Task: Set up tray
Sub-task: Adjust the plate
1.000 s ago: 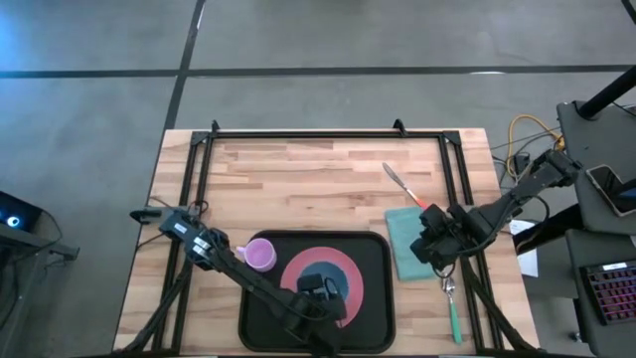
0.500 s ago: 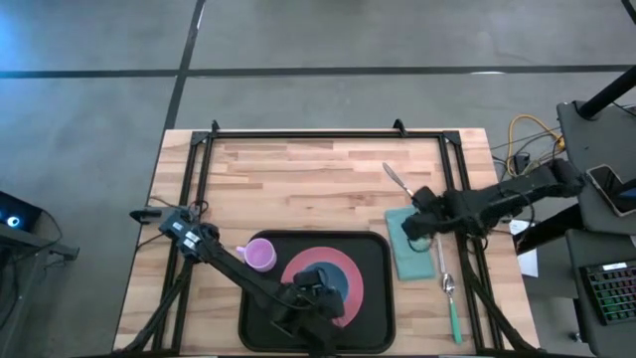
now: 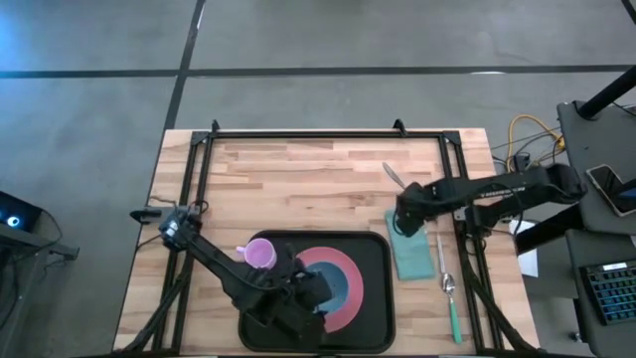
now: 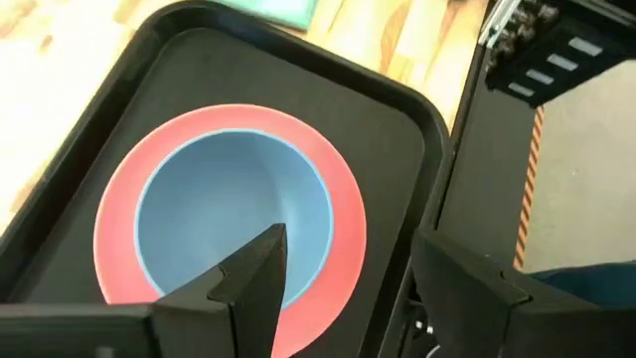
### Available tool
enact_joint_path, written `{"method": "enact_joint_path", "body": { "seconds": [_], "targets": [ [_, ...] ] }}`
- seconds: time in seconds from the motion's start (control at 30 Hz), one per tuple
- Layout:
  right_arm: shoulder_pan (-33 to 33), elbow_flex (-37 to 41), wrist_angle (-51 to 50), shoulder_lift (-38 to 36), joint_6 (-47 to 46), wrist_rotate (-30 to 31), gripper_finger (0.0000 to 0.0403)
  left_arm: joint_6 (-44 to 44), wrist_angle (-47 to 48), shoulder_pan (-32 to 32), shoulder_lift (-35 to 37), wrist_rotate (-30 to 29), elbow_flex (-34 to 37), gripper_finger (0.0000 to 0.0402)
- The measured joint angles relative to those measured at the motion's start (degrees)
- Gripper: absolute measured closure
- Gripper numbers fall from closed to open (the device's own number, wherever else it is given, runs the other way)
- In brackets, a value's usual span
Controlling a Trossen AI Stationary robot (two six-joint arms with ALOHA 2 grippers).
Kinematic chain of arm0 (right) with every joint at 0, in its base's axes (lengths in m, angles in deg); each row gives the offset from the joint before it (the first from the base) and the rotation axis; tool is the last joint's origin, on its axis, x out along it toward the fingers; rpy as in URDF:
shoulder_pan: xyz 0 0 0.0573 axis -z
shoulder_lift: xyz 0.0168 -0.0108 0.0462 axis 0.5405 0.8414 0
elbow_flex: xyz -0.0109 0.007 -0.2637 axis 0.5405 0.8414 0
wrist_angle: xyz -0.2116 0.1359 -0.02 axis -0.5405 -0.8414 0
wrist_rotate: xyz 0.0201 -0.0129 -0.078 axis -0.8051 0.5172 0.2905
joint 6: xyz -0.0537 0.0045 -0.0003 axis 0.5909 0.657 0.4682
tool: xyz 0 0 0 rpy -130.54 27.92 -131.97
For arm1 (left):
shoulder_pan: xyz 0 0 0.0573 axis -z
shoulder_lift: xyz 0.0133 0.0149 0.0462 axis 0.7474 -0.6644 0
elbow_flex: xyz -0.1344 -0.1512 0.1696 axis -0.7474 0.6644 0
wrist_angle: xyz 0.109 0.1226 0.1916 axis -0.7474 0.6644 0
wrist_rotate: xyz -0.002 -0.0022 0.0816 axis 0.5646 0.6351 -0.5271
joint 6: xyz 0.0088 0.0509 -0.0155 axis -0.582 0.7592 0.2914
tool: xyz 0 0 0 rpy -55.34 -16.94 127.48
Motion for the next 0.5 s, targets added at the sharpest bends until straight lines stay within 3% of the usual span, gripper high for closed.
{"method": "enact_joint_path", "body": {
  "seconds": [0.23,0.37,0.5],
  "targets": [
    [-16.57,0.05,12.64,0.13,-6.52,-1.49,0.0252,-0.04,6.45,1.11,0.0,-0.28,1.9,0.0206],
    [-25.12,0.03,24.02,2.12,-0.96,-1.32,0.0252,-0.74,9.83,1.78,0.13,-0.36,2.64,0.0206],
    [-30.06,0.03,27.82,6.51,8.43,-0.17,0.0253,-4.28,11.98,3.48,0.17,-0.3,2.76,0.0206]
  ]
}}
